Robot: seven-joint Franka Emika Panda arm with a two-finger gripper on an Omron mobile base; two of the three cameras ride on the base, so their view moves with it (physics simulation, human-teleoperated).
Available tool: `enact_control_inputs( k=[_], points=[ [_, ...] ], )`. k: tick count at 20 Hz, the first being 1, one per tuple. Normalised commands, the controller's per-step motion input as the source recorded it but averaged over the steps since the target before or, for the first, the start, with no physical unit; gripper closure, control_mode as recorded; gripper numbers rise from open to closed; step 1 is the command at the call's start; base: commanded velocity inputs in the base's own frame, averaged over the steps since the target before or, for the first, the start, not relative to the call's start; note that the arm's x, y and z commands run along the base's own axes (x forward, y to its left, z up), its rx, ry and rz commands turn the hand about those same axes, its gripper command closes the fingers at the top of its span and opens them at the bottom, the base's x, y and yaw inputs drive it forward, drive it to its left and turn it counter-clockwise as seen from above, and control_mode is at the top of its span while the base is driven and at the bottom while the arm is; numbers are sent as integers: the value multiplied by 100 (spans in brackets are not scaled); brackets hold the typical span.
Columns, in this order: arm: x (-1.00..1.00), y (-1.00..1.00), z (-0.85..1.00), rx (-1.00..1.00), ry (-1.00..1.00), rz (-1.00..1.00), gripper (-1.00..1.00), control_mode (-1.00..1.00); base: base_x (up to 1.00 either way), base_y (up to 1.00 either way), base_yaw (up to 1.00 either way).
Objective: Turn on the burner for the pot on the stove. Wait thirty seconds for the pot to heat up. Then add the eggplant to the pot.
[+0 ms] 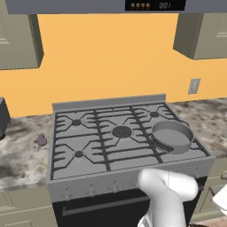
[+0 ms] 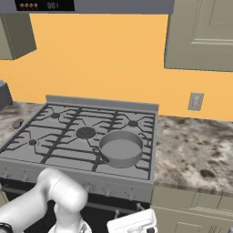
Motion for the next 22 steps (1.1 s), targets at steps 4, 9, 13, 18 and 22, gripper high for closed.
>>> enact_control_inputs(
  k=[4,9,13,18,22],
  points=[
    [21,0,-33,4,0,1,-100,-100,0,0,0],
    [26,0,-24,5,0,0,-100,-100,0,0,0],
    [19,-1,-16,6,1,0,-100,-100,0,0,0],
    [19,-6,-17,7,0,0,-100,-100,0,0,0],
    [21,-4,-20,5,0,0,-100,-100,0,0,0]
  ],
)
